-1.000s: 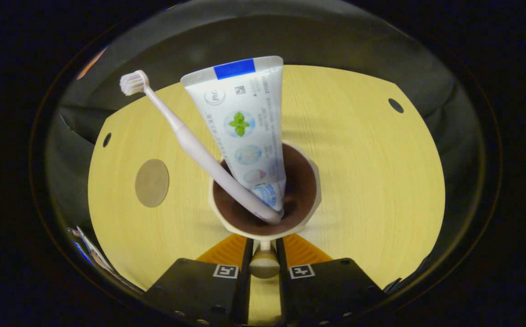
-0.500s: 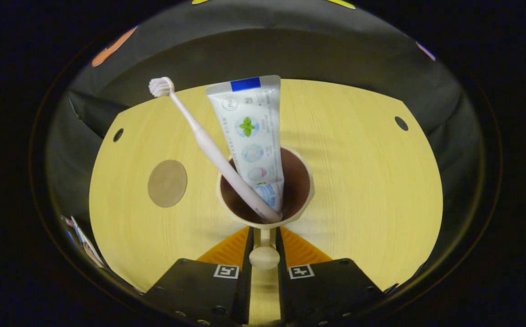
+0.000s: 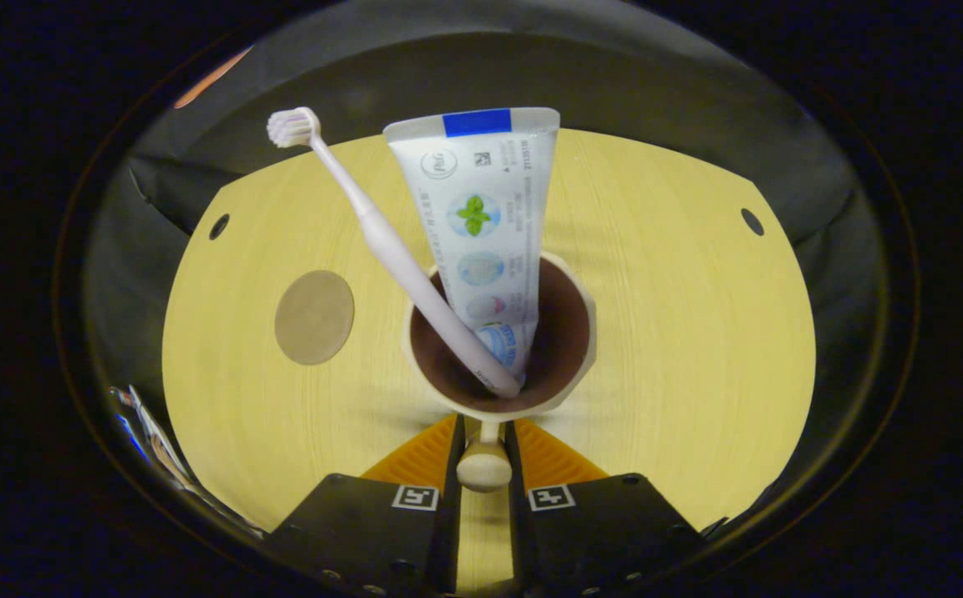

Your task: Put the toothbrush and toothpaste on the desktop into the cup, then pick up the cup and place it on the coaster on the desktop.

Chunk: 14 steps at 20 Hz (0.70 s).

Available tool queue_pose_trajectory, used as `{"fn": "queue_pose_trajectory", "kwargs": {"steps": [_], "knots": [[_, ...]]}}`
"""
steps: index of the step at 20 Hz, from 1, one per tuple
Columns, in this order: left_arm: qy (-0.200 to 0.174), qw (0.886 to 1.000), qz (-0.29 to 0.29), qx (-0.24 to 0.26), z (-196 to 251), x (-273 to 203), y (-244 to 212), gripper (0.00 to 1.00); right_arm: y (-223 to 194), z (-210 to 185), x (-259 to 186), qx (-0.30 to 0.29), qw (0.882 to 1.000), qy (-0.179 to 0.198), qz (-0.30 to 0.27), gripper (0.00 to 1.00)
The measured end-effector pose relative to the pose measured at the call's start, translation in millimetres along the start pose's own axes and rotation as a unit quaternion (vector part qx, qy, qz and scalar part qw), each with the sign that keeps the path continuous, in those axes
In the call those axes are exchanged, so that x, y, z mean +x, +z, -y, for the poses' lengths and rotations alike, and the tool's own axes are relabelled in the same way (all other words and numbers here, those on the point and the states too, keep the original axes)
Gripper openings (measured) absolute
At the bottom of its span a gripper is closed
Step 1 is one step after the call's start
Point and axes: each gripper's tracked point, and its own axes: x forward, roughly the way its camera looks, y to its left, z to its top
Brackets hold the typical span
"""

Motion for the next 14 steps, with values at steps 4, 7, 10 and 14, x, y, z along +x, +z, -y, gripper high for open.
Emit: {"fn": "queue_pose_trajectory", "kwargs": {"steps": [4, 7, 10, 14], "knots": [[0.004, 1.000, -0.003, 0.005, -1.6, -0.1, -0.7, 0.96, 2.1, 6.5, 8.1, 0.009, 1.000, -0.016, -0.010, 0.29], [0.007, 1.000, -0.003, 0.007, -1.5, 1.3, -0.6, 0.96, -1.4, 11.3, 16.8, 0.003, 0.999, -0.023, -0.026, 0.36], [0.007, 1.000, -0.010, 0.003, -2.1, 0.2, -2.9, 0.96, -1.2, 10.0, 18.3, 0.000, 0.999, -0.022, -0.036, 0.39], [0.003, 1.000, -0.016, 0.003, -1.8, 1.6, -6.3, 0.96, 10.4, 11.1, 16.4, 0.001, 0.999, -0.019, -0.039, 0.39]]}}
